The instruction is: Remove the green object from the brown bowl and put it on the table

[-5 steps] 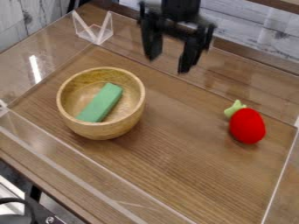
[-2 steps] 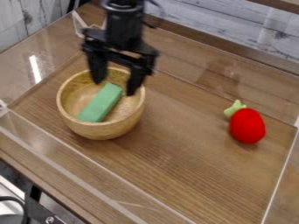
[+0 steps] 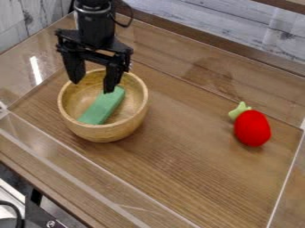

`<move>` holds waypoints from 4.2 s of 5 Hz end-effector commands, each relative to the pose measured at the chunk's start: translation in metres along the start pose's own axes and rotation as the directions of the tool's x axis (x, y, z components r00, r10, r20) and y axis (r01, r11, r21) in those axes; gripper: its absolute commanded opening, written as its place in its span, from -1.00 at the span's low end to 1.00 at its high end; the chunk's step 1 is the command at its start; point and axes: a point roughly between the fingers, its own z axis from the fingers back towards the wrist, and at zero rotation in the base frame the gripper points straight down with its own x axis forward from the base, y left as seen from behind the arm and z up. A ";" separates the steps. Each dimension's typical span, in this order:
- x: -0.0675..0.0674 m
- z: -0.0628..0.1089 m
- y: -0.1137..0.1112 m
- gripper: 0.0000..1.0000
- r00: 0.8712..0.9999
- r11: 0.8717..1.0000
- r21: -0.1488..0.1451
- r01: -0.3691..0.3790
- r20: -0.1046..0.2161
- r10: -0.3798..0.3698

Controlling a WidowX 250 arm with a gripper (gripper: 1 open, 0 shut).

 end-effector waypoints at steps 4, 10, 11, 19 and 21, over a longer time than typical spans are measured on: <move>0.001 -0.031 0.000 1.00 0.995 0.995 0.002 -0.097 0.020 0.097; 0.017 -0.036 0.012 1.00 0.996 0.999 -0.036 0.036 0.083 -0.032; 0.018 -0.040 0.007 1.00 0.995 0.998 -0.039 -0.040 0.087 0.043; 0.038 0.043 -0.001 -1.00 0.981 0.982 -0.179 -0.061 0.169 0.092; 0.030 0.060 -0.031 -1.00 0.983 0.981 -0.192 0.007 0.179 0.028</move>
